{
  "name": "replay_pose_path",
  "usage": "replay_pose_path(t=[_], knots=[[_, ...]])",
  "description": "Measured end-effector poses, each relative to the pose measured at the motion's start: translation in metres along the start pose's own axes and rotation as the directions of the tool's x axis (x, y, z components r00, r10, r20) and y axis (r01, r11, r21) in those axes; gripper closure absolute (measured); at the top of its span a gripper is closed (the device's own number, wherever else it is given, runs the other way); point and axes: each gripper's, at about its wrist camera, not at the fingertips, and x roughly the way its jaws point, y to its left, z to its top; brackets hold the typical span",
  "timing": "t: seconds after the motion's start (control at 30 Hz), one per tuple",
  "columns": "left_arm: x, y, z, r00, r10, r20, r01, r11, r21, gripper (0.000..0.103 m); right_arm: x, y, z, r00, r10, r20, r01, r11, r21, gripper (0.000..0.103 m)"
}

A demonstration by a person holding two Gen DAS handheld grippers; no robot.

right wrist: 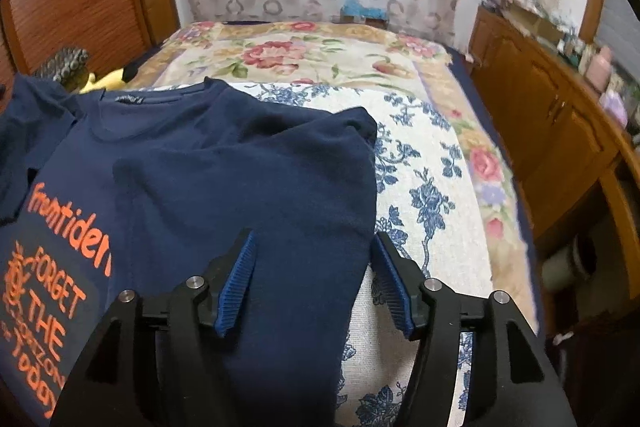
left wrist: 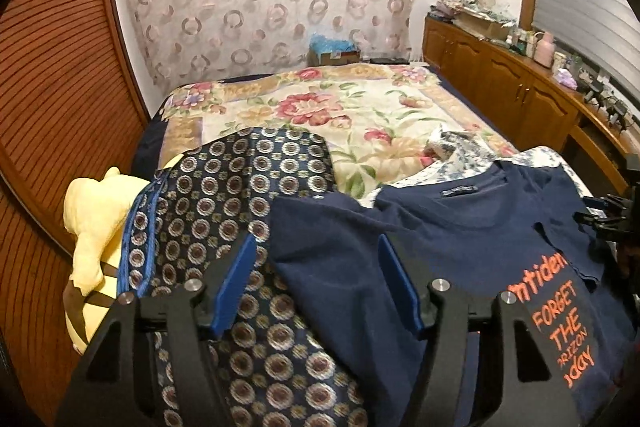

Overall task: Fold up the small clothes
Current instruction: 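Move the left tool to the side edge of the shirt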

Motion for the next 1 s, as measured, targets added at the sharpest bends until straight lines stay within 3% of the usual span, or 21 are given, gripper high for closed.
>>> replay_pose_path(t=[0.13,0.27,1.0], knots=[[0.008,0.005,0.005,1.0,0.001,-0.016,-0.002,1.0,-0.008,0.042,-0.001,-0.002,0.0,1.0,-0.004,0.001,0.004,1.0,-0.004,0.039],[0.016,0.011,0.008,0.999,-0.01,-0.035,0.01,1.0,-0.013,0.061,-0.001,-0.001,0.0,1.0,-0.001,0.0,0.001,1.0,-0.002,0.038],[0.03,0.01,0.009,0.997,-0.045,-0.058,0.045,0.999,-0.008,0.067,0.0,0.0,0.0,1.0,-0.002,0.0,0.002,1.0,-0.002,0.037]])
